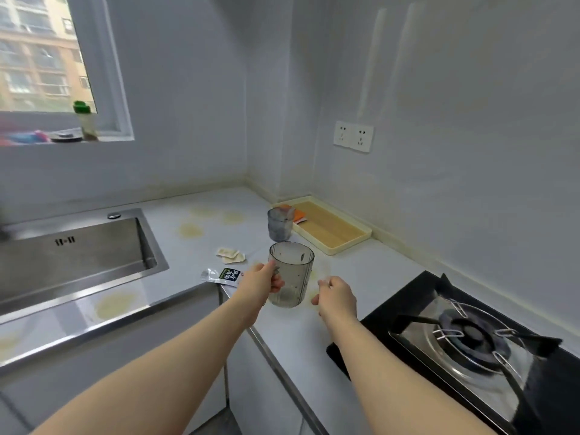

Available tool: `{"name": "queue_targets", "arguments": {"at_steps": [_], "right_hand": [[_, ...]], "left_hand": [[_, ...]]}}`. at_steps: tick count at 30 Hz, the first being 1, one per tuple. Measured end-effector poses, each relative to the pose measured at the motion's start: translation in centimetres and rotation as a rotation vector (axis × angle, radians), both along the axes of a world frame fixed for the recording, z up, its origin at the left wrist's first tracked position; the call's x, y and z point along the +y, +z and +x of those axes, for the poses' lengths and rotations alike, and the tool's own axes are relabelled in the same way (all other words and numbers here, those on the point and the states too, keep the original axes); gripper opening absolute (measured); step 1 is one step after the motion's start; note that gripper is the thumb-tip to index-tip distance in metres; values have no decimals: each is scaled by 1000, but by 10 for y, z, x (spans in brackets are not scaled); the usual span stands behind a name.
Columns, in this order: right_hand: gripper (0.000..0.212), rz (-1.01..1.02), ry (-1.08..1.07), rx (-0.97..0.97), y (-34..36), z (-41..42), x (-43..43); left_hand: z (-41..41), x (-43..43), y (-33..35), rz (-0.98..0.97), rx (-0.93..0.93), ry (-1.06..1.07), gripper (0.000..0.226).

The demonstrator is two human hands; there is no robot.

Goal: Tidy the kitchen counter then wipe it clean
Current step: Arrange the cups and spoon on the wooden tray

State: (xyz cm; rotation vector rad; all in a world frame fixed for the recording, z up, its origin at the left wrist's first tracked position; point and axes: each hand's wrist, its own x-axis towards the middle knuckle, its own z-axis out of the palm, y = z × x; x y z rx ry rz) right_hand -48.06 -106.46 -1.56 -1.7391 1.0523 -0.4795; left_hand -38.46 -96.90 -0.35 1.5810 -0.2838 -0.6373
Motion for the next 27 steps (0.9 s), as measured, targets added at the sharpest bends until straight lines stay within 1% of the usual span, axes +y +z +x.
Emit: {"name": "queue_targets", "arguments": {"at_steps": [7, 12, 15, 19, 23, 27], "right_hand": [[21, 27, 94, 26, -11, 93, -39], [28, 30, 165, 70, -20, 147, -65], [22, 43, 171, 133, -30, 171, -75], [14, 106, 194, 155, -47, 206, -83], [17, 135, 188, 145, -61, 241, -89], [17, 155, 132, 203, -73, 283, -94]], "left_hand": [[81, -25, -4, -30, -2, 171, 25], [128, -43, -2, 41, -18, 274, 28], [157, -49, -6, 93, -34, 318, 30], [199, -54, -18, 126, -42, 336, 29], [239, -65, -35, 142, -29, 301, 30], [281, -78, -53, 162, 0, 218, 30]]}}
